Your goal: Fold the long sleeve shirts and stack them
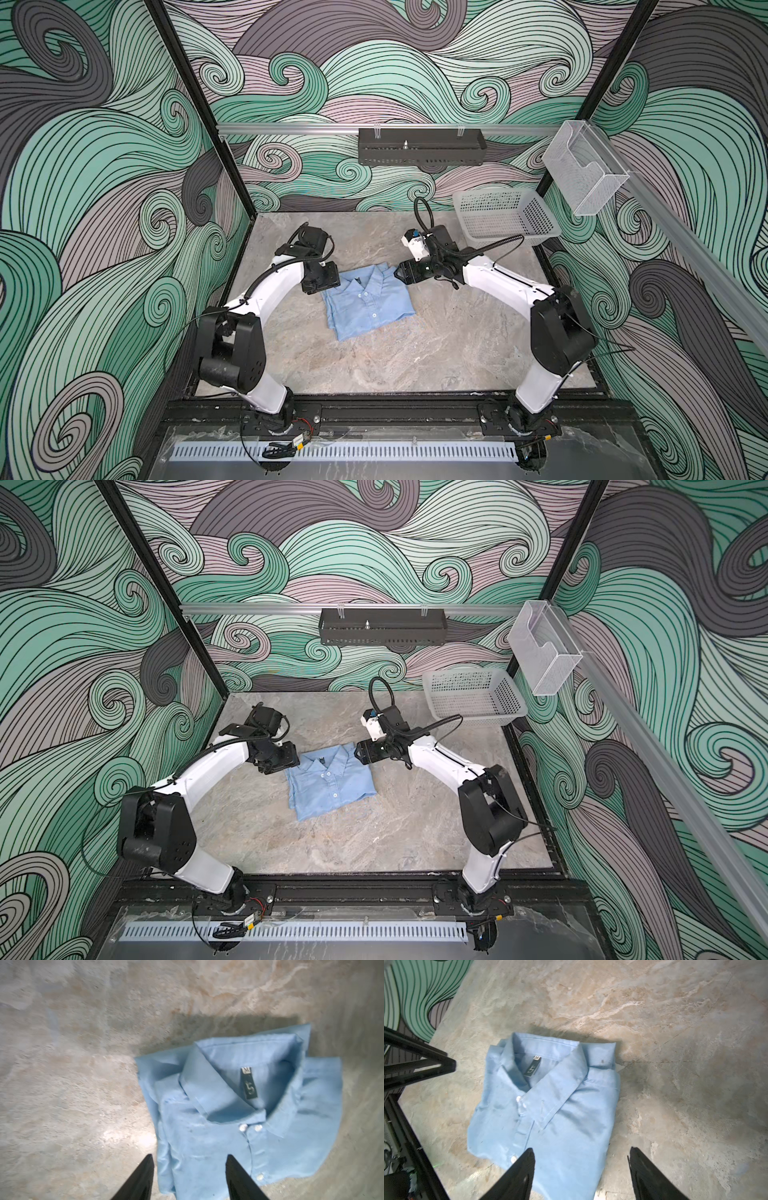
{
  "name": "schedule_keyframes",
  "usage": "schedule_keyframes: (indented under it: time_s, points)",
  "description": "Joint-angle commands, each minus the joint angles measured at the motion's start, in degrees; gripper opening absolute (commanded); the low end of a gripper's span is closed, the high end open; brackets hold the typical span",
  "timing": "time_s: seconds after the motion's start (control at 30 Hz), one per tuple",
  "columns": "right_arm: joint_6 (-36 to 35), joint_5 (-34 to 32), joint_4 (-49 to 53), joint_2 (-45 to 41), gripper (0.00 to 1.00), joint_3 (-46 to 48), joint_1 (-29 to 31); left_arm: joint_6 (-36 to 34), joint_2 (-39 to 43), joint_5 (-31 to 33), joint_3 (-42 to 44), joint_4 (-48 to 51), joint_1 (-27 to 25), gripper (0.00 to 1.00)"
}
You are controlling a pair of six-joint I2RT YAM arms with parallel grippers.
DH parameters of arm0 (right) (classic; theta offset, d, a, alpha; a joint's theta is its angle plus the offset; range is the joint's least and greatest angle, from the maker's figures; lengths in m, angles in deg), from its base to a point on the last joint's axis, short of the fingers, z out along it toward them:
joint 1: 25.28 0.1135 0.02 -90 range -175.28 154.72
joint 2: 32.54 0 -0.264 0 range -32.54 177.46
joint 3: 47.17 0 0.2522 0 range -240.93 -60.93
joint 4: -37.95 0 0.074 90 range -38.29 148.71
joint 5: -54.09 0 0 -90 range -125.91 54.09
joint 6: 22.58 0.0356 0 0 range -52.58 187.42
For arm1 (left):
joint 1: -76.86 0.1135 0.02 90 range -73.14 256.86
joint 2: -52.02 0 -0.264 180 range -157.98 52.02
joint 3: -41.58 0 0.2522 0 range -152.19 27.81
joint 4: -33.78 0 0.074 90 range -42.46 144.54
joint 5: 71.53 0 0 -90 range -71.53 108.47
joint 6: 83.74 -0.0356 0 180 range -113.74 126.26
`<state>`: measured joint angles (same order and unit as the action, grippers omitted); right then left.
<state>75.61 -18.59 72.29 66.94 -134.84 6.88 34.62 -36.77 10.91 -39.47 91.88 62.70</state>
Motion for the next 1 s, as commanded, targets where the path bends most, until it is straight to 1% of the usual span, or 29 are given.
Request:
schedule_keyframes:
  time_s: [0.0, 0.07, 0.13, 0.2, 0.27, 0.33, 0.4, 0.5, 0.57, 0.7, 0.87, 0.97]
  points:
    - [1.7, 2.3, 3.5, 1.7, 0.76, 3.6, 0.2, 4.8, -1.2, -6.6, 5.2, -3.2, -1.2, 0.62]
    - [1.8, 4.0, 2.5, 2.7, 0.76, 4.6, 0.3, 6.3, -0.9, -8.5, 7.1, -6.4, -2.5, 0.64]
    - [1.2, 5.5, 0.9, 3.9, 0.72, 5.2, 0.6, 7.0, -1.0, -8.7, 8.2, -8.5, -3.9, 0.64]
    - [0.7, 6.6, 0.7, 6.3, 0.65, 4.3, 0.8, 7.7, -2.5, -9.4, 9.5, -10.2, -4.2, 0.62]
    - [0.6, 6.4, 2.2, 9.2, 0.58, 2.4, 0.9, 7.4, -5.2, -8.1, 9.8, -9.5, -3.7, 0.59]
    - [1.5, 4.1, 4.0, 12.5, 0.51, 0.6, 1.0, 6.3, -8.1, -6.5, 9.5, -8.5, -2.8, 0.58]
    - [3.2, 2.3, 8.0, 16.6, 0.46, -2.0, 1.0, 4.6, -10.9, -4.5, 8.7, -7.1, -1.7, 0.57]
    - [6.4, 1.7, 11.3, 19.2, 0.38, -3.7, 1.3, 1.8, -14.5, -0.9, 5.8, -3.3, -0.7, 0.55]
    - [8.5, 1.2, 11.9, 19.3, 0.31, -3.3, 2.0, 0.1, -16.2, 0.7, 3.8, -1.3, 0.1, 0.53]
    - [13.2, 0.1, 11.4, 17.4, 0.26, -0.4, 4.1, -2.5, -18.7, 1.5, -0.5, 1.2, 1.0, 0.50]
    - [22.7, 0.1, 7.5, 13.1, 0.22, 6.1, 8.8, -6.9, -22.4, -4.1, -6.9, 3.4, 0.3, 0.53]
    - [26.5, 0.2, 4.9, 10.3, 0.22, 8.9, 11.7, -8.7, -23.0, -4.9, -8.9, 5.0, -1.3, 0.55]
